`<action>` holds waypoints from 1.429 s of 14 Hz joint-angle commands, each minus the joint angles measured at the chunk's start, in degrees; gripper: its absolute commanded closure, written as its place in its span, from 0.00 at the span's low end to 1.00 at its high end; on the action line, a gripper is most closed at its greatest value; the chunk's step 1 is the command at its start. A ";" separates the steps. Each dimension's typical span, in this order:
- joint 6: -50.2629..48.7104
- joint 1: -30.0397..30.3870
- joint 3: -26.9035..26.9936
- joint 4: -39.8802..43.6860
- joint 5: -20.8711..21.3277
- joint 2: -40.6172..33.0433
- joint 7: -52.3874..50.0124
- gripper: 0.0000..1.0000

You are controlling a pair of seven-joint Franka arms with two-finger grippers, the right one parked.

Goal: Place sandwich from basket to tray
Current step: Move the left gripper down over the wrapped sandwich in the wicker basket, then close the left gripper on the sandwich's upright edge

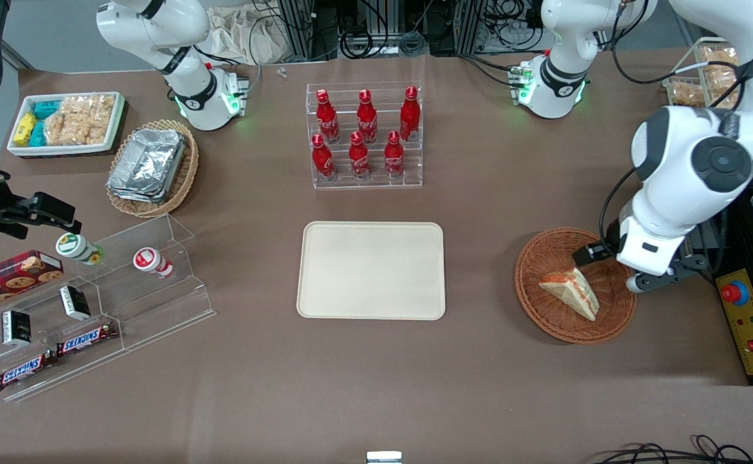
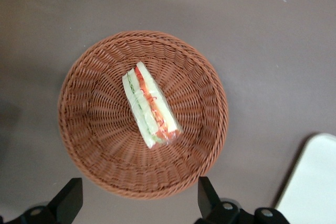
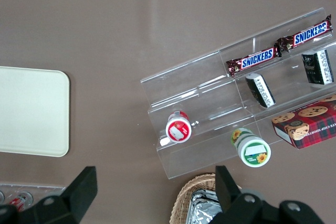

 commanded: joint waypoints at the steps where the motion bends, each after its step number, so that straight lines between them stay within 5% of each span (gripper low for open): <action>1: 4.23 0.28 -0.25 -3.52 2.72 0.73 -7.36 0.01; 20: 14.24 0.63 0.10 -5.19 5.10 9.17 -17.92 0.01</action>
